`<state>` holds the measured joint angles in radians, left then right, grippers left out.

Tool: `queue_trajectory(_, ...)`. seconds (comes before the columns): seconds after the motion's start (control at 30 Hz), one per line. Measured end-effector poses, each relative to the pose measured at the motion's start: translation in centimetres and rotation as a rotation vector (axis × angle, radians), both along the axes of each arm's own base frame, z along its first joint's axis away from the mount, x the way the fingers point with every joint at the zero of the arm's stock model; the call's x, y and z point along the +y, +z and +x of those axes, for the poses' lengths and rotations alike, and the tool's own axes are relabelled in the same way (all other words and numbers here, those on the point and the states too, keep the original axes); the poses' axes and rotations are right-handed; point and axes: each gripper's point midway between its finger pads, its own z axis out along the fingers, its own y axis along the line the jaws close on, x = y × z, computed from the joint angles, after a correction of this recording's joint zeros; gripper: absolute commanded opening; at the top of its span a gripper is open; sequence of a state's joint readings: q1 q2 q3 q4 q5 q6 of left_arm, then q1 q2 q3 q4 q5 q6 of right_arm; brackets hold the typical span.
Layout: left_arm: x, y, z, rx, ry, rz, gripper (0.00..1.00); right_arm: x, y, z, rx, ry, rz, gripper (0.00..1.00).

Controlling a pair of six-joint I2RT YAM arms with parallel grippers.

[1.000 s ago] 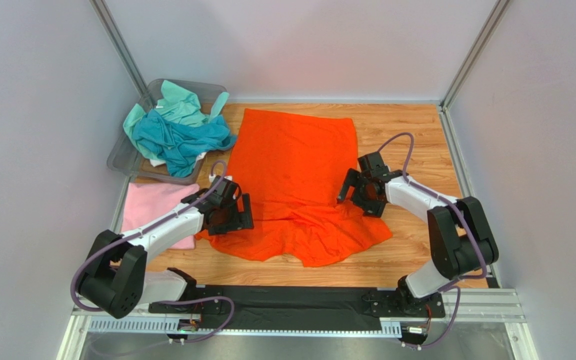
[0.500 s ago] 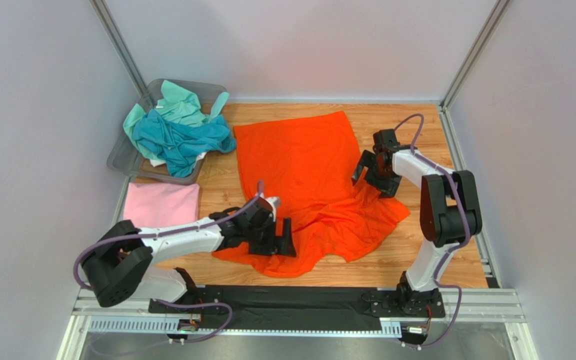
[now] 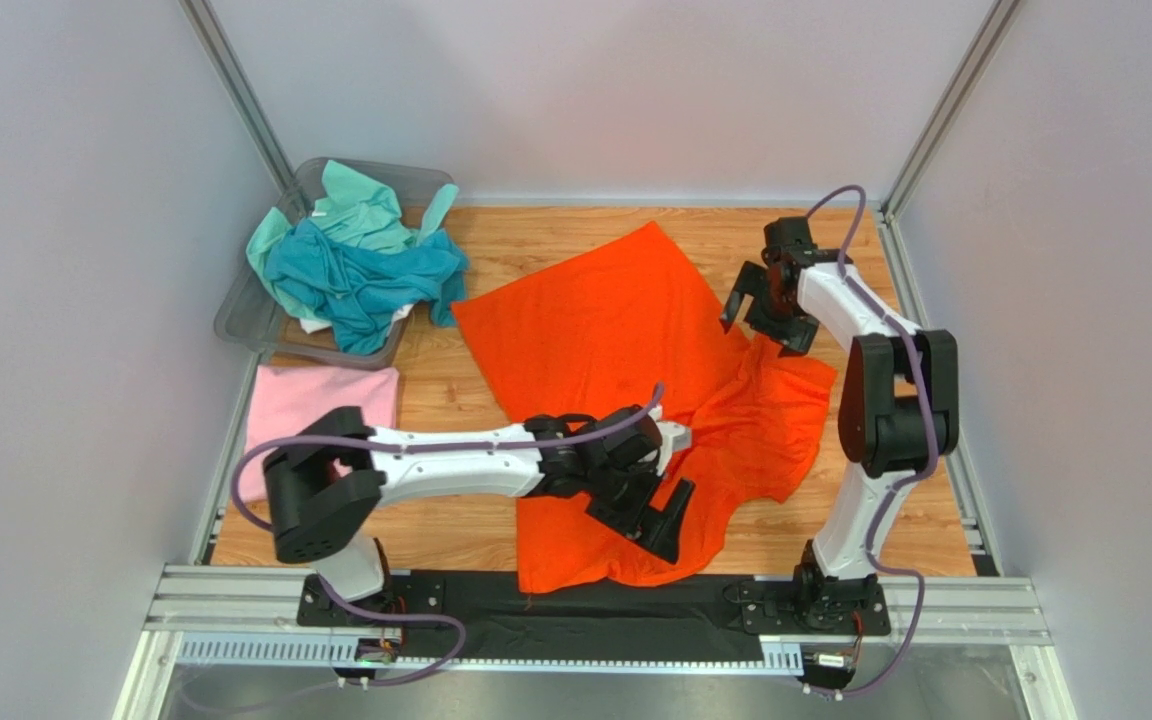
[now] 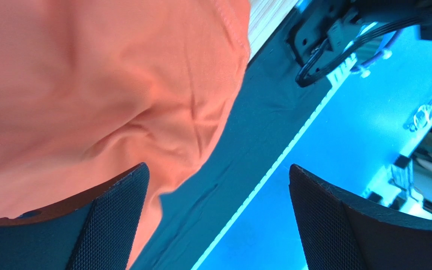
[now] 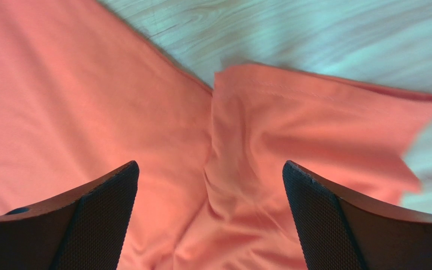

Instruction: Fold and stack the t-shirts

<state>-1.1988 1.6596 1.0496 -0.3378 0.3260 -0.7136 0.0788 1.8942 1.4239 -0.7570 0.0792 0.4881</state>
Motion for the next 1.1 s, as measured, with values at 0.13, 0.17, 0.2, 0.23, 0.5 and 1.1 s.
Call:
queue_trajectory(0.13,2.1,4.3,2.6,-0.161,0.075,-0.034,1.00,-0.6,5.1,-1.7,-0.110,-0.005,-0.005,1.00)
queue_trajectory(0.17,2.8,5.6,3.3,-0.200,0.102,-0.049,1.00,-0.7,6.4,-2.6,-0.144,-0.006,-0.003,1.00)
queue_trajectory(0.2,3.5,6.8,4.2,-0.232,0.131,-0.064,1.00,-0.7,7.2,-3.4,-0.167,-0.008,-0.002,1.00)
queue_trajectory(0.23,4.3,7.9,5.5,-0.261,0.170,-0.080,1.00,-0.6,8.0,-4.4,-0.196,-0.006,0.001,1.00)
queue_trajectory(0.5,12.8,8.0,18.4,-0.333,0.551,0.036,1.00,4.5,6.2,-15.2,-0.179,0.120,0.071,1.00)
queue_trajectory(1.1,17.2,-3.7,31.7,-0.143,0.701,0.335,1.00,5.8,-3.7,-19.4,0.131,0.120,0.034,1.00)
